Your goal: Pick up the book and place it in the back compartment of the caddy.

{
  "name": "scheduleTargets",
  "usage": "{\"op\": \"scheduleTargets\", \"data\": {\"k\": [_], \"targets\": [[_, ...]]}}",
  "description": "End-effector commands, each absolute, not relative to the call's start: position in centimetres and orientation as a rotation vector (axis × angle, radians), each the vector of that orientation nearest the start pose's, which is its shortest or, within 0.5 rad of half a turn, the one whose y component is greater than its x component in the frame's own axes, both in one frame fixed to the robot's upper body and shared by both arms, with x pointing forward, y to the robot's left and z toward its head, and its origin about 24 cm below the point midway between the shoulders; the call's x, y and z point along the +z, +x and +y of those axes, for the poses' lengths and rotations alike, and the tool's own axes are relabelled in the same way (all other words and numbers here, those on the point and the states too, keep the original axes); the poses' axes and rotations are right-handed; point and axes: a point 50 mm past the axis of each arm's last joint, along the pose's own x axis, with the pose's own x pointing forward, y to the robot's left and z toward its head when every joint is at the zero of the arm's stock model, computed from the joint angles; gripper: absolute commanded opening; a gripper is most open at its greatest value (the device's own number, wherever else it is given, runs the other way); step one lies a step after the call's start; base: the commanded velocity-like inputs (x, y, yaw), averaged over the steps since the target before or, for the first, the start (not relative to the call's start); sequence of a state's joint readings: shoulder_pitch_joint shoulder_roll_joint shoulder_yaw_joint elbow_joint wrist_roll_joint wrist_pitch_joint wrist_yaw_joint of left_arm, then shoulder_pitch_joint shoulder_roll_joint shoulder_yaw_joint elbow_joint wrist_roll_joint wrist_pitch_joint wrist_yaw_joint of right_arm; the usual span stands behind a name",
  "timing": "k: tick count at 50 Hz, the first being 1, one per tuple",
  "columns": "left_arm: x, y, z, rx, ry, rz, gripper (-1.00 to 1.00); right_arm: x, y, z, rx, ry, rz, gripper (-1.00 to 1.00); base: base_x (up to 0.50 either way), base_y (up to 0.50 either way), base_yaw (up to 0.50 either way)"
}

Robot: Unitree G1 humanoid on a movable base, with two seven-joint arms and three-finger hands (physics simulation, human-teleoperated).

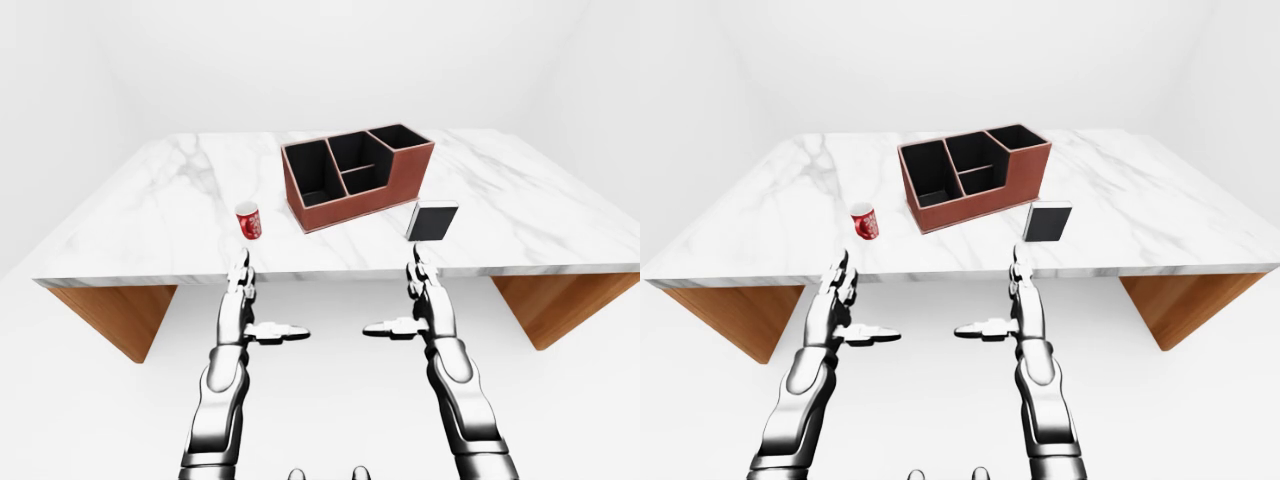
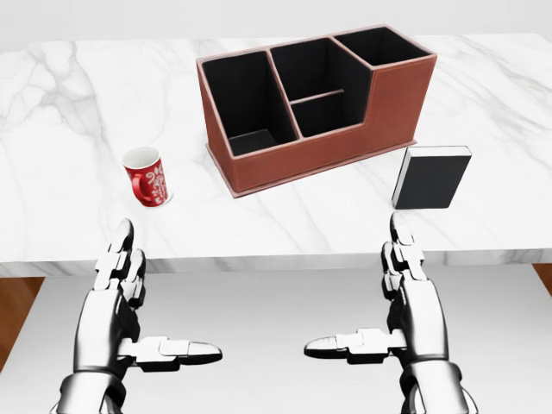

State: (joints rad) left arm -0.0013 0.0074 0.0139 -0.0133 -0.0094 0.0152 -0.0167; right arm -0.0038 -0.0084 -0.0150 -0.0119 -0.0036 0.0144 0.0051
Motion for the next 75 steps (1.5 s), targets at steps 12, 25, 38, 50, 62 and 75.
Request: {"op": "scheduleTargets", "data": {"k": [12,25,38,50,62,75], "targets": [[11.7,25.1,16.2,-0.006,-0.015,-0.27,1.0,11.5,25.1,-16.4,-0.031,-0.045,-0.263,1.0,0.0,0.0,0.0],[19.1,23.7,17.5,0.026,0.011,-0.604,1.0,20.2,22.8,-17.6,-0.045,-0.01,-0.66,1.0,0.0,0.0,0.0],[21.7,22.9,17.9,0.033,0.016,-0.727,1.0,23.4,21.2,-17.9,-0.036,-0.014,-0.828,1.0,0.0,0.0,0.0],[22.5,22.5,18.0,0.034,0.014,-0.769,1.0,25.8,19.2,-17.5,0.02,-0.085,-0.973,1.0,0.37,0.0,0.0],[22.5,22.5,18.0,0.033,0.016,-0.767,1.0,26.1,19.2,-17.9,0.007,-0.126,-0.983,1.0,0.5,0.0,0.0],[22.5,22.4,17.9,0.031,0.017,-0.77,1.0,26.2,19.0,-17.8,0.008,-0.136,-0.991,1.0,0.5,0.0,0.0]]}}
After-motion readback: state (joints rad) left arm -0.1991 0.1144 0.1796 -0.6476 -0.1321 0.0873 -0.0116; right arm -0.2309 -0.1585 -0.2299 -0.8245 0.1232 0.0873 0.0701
